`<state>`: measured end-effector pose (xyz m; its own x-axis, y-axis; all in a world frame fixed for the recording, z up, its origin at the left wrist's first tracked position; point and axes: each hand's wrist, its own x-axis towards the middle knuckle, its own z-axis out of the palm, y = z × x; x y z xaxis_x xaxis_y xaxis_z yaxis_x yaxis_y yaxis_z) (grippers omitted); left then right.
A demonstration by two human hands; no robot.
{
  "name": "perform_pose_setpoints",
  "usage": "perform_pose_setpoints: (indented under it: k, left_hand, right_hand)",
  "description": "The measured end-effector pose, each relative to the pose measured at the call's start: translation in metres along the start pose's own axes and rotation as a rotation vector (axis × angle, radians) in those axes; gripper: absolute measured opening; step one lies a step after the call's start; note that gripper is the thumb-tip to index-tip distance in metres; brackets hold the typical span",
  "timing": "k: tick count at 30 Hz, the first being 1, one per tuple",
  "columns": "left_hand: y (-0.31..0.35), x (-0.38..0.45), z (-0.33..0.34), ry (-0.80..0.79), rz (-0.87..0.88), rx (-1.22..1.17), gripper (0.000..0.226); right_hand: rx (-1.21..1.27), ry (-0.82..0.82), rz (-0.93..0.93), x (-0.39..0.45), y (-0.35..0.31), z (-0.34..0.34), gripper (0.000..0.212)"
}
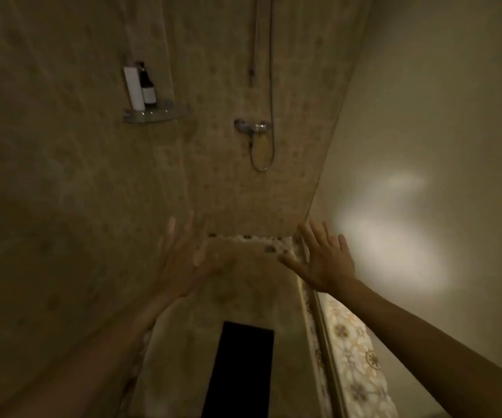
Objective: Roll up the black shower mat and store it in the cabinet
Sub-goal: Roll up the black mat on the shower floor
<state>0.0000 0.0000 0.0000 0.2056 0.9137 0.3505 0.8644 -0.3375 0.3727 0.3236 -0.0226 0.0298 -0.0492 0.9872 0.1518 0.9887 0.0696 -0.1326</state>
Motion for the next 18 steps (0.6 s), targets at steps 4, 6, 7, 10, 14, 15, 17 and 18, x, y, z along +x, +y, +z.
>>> perform_pose_setpoints:
  k: [4, 6, 7, 10, 14, 15, 17, 18]
  left_hand:
    - [-0.007, 0.014, 0.037, -0.056, 0.038, -0.005, 0.083]
    - [-0.013, 0.027, 0.059, -0.117, 0.02, 0.012, 0.081]
    - [-0.015, 0.031, 0.064, -0.136, 0.0, 0.019, 0.08]
    - [-0.021, 0.049, 0.08, -0.174, -0.002, 0.065, 0.082]
    - [-0.025, 0.083, 0.114, -0.272, 0.102, 0.144, 0.081]
    - [-0.025, 0.095, 0.123, -0.272, 0.085, 0.124, 0.081]
    - [-0.026, 0.122, 0.146, -0.262, 0.042, 0.119, 0.08]
    - [-0.028, 0.138, 0.159, -0.276, 0.032, 0.145, 0.082]
  right_hand:
    - [-0.06, -0.144, 0.084, 0.02, 0.02, 0.027, 0.102]
    - [-0.077, -0.226, 0.104, 0.031, 0.033, 0.045, 0.102]
    - [-0.077, -0.249, 0.098, 0.035, 0.037, 0.052, 0.102]
    - [-0.063, -0.347, 0.043, 0.057, 0.049, 0.069, 0.095]
    - [-0.156, -0.472, -0.098, 0.1, 0.081, 0.105, 0.09]
    - [-0.168, -0.491, -0.119, 0.115, 0.09, 0.115, 0.09]
    - [-0.134, -0.498, -0.129, 0.152, 0.108, 0.134, 0.092]
    - [-0.108, -0.496, -0.131, 0.173, 0.116, 0.143, 0.092]
